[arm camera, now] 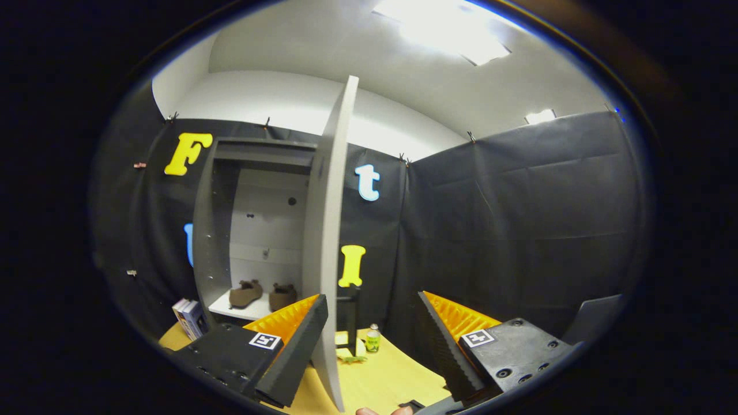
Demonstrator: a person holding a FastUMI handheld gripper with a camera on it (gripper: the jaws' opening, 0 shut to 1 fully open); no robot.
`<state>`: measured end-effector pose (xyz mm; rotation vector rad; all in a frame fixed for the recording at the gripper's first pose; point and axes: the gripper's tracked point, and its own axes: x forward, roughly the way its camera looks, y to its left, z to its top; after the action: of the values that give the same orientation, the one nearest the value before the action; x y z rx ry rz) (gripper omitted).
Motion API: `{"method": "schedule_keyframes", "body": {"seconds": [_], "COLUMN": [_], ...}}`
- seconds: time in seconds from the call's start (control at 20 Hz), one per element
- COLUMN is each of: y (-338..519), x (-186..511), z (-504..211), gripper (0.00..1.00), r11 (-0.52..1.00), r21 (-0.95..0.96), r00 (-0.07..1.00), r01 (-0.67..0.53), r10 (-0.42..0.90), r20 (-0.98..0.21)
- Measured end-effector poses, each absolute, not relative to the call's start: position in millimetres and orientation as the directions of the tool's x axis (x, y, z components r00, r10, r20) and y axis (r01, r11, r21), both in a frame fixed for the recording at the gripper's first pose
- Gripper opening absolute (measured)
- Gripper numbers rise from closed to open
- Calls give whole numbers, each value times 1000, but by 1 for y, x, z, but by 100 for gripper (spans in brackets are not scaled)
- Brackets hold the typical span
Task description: Open the shoe cabinet door, grab the shoes and put them into the shoe cabinet, then close the shoe cabinet door.
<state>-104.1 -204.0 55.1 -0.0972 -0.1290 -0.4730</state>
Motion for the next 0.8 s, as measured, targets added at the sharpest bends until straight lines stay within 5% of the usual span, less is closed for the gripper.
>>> {"method": "schedule_keyframes", "body": {"seconds": [0.8], "y": [-260], "x": [-27], "z": [25], "gripper": [95], "r11": [883], "r21": [-20], "r00": [883], "r01": [469], "r10": [-469], "r20": [11]}}
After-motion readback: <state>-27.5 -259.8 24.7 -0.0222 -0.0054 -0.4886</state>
